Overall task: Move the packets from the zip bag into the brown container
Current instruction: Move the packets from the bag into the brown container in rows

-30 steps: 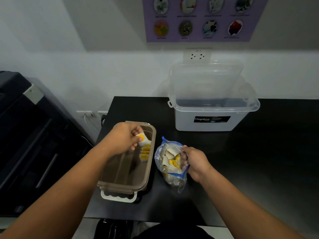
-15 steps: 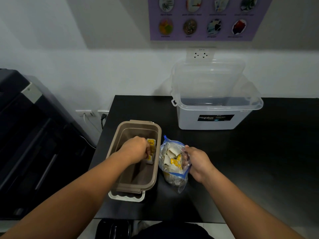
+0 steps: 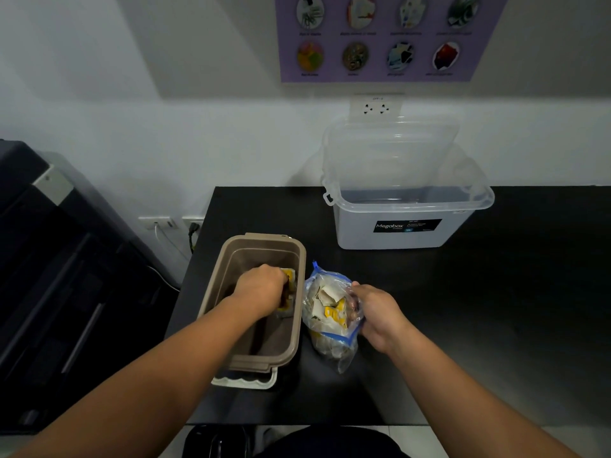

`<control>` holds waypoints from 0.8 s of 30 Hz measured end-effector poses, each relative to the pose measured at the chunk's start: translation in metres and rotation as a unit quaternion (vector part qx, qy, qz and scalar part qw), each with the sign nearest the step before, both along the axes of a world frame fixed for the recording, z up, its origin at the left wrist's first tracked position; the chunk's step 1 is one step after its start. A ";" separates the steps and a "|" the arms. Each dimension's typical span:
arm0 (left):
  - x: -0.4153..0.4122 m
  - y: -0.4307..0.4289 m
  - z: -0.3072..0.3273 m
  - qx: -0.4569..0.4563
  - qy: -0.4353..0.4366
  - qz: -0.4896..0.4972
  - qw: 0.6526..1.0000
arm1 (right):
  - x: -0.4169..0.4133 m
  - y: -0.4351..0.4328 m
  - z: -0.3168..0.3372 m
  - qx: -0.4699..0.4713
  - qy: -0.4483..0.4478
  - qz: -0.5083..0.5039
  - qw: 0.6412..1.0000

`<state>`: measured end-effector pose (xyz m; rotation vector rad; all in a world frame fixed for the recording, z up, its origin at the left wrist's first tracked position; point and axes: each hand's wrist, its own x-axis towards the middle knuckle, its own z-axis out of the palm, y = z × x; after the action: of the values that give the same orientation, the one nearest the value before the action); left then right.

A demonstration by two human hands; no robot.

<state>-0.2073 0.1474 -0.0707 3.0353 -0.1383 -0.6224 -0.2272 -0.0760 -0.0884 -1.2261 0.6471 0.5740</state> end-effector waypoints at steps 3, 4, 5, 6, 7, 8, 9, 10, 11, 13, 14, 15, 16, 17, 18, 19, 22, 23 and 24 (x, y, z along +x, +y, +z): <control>-0.001 0.000 0.008 -0.025 -0.002 0.020 0.999 | -0.002 -0.002 0.001 0.001 -0.001 0.008 1.000; -0.001 0.000 0.013 -0.039 -0.006 0.030 0.999 | -0.002 -0.003 0.001 0.001 -0.002 0.011 1.000; -0.001 0.000 0.019 -0.053 -0.013 0.041 0.998 | -0.002 -0.004 0.000 0.000 -0.002 0.013 1.000; -0.001 0.000 0.025 -0.066 -0.024 0.050 0.996 | -0.003 -0.005 0.000 -0.002 -0.003 0.015 1.000; -0.001 0.000 0.033 -0.078 -0.042 0.060 0.994 | -0.003 -0.006 -0.001 -0.004 -0.005 0.017 1.000; -0.002 -0.001 0.041 -0.089 -0.068 0.071 0.991 | -0.003 -0.007 -0.002 -0.009 -0.009 0.020 1.000; -0.004 -0.003 0.049 -0.101 -0.098 0.080 0.987 | -0.003 -0.008 -0.002 -0.015 -0.014 0.021 1.000; -0.006 -0.005 0.058 -0.114 -0.127 0.084 0.982 | -0.004 -0.008 -0.002 -0.024 -0.021 0.025 0.999; -0.008 -0.010 0.066 -0.129 -0.153 0.081 0.976 | -0.004 -0.009 -0.001 -0.034 -0.026 0.031 0.999; -0.011 -0.021 0.078 -0.168 -0.177 0.052 0.968 | -0.005 -0.012 -0.001 -0.056 -0.038 0.047 0.997; -0.012 -0.029 0.082 -0.182 -0.170 0.025 0.968 | -0.005 -0.013 0.000 -0.066 -0.045 0.056 0.995; -0.012 -0.037 0.082 -0.185 -0.154 -0.009 0.970 | -0.005 -0.014 0.000 -0.074 -0.053 0.063 0.994; -0.012 -0.046 0.082 -0.179 -0.138 -0.044 0.973 | -0.006 -0.016 0.000 -0.080 -0.061 0.069 0.993; -0.012 -0.054 0.078 -0.165 -0.124 -0.077 0.975 | -0.006 -0.017 0.000 -0.082 -0.067 0.072 0.992; -0.012 -0.062 0.074 -0.148 -0.112 -0.105 0.977 | -0.006 -0.018 0.000 -0.084 -0.071 0.076 0.991; -0.012 -0.068 0.068 -0.128 -0.099 -0.127 0.979 | -0.006 -0.020 -0.001 -0.085 -0.075 0.081 0.990; -0.016 -0.087 0.049 -0.058 -0.073 -0.176 0.980 | -0.005 -0.025 0.000 -0.092 -0.077 0.100 0.988; -0.017 -0.093 0.044 -0.031 -0.074 -0.189 0.979 | -0.005 -0.026 0.000 -0.089 -0.074 0.103 0.988; -0.018 -0.097 0.039 -0.003 -0.079 -0.199 0.977 | -0.005 -0.028 0.002 -0.084 -0.070 0.105 0.988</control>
<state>-0.2255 0.0501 -0.0315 3.0660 -0.7645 -0.3916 -0.2321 -0.1035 -0.0867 -1.4910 0.4573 0.6113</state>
